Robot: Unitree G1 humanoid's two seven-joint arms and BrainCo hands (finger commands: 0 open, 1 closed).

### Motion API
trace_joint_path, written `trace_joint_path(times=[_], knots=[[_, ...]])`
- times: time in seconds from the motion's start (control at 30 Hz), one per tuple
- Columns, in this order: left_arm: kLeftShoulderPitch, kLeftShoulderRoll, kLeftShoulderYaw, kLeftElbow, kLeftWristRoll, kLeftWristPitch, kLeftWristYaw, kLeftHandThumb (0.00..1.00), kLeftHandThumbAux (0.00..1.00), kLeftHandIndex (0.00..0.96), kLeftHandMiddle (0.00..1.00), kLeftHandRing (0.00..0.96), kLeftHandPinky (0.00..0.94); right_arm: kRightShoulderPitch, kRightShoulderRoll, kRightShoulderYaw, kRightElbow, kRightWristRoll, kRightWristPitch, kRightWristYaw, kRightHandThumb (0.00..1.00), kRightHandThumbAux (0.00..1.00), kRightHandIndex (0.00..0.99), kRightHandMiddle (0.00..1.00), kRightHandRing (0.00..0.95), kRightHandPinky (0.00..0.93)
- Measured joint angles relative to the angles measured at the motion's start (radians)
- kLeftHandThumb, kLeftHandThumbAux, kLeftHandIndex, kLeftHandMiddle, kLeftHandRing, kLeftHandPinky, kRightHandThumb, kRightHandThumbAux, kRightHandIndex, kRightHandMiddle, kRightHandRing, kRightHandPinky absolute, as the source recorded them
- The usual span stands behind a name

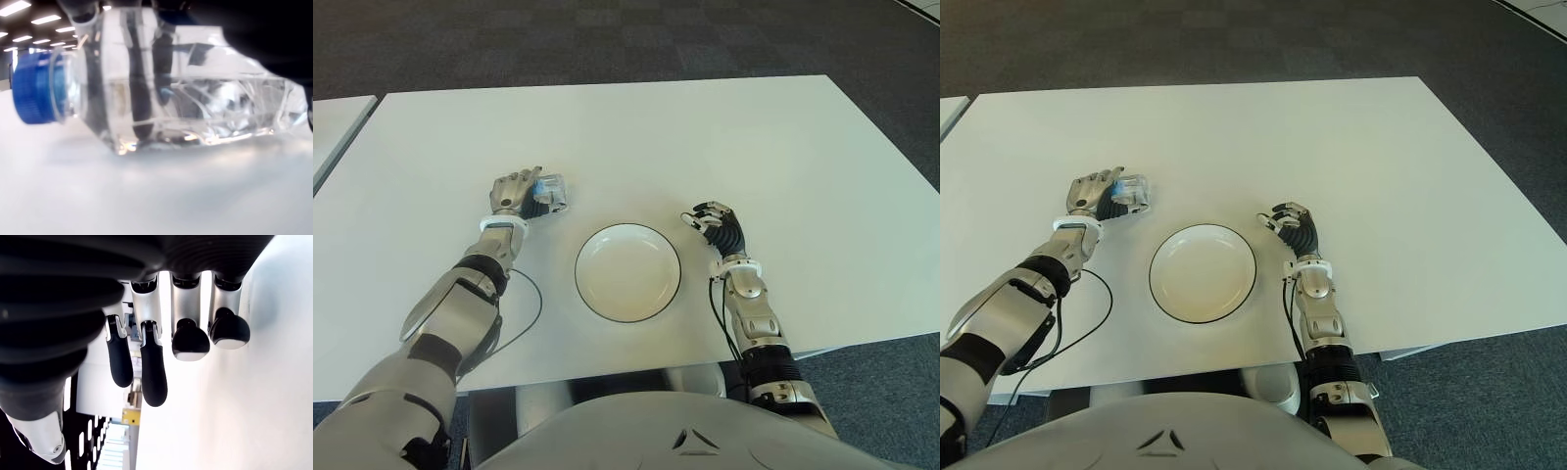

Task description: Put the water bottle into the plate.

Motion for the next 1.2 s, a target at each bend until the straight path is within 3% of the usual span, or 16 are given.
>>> trace_joint_path(times=[0.1,0.17,0.23,0.33,0.8,0.87,1.03,1.2], knots=[[-0.001,0.001,-0.005,0.001,0.0,0.006,-0.002,0.807,0.402,0.353,0.509,0.594,0.693,0.0,0.0,-0.001,0.0,0.001,0.0,0.002,0.845,0.687,0.418,0.606,0.866,0.865],[-0.002,0.001,-0.006,0.001,0.0,0.01,-0.001,0.877,0.502,0.387,0.501,0.615,0.694,0.0,0.0,-0.002,0.001,0.001,0.0,0.003,0.845,0.686,0.418,0.606,0.866,0.864],[-0.003,0.0,-0.006,0.001,-0.001,0.014,-0.001,0.855,0.6,0.383,0.516,0.637,0.693,0.0,0.0,-0.002,0.002,0.001,0.0,0.003,0.846,0.686,0.419,0.606,0.866,0.866],[-0.003,-0.002,-0.005,0.001,-0.006,0.017,-0.001,0.847,0.645,0.386,0.534,0.67,0.719,-0.001,0.0,-0.003,0.004,0.001,0.0,0.002,0.846,0.685,0.42,0.605,0.867,0.868],[0.019,-0.011,0.059,-0.012,-0.076,-0.025,0.036,0.85,0.668,0.396,0.539,0.819,0.848,-0.004,0.0,-0.01,0.021,0.01,-0.013,0.004,0.845,0.686,0.419,0.606,0.868,0.871],[0.02,-0.013,0.072,-0.012,-0.089,-0.034,0.03,0.851,0.668,0.397,0.542,0.836,0.858,-0.005,0.001,-0.012,0.022,0.012,-0.014,0.004,0.846,0.683,0.437,0.536,0.87,0.872],[0.022,-0.013,0.098,-0.012,-0.114,-0.056,0.015,0.852,0.668,0.398,0.543,0.851,0.855,-0.006,0.001,-0.013,0.023,0.013,-0.014,0.004,0.846,0.681,0.447,0.496,0.871,0.871],[0.027,-0.016,0.155,-0.019,-0.171,-0.104,-0.011,0.853,0.668,0.398,0.542,0.863,0.851,-0.007,0.003,-0.017,0.026,0.016,-0.02,0.003,0.845,0.686,0.421,0.586,0.867,0.866]])
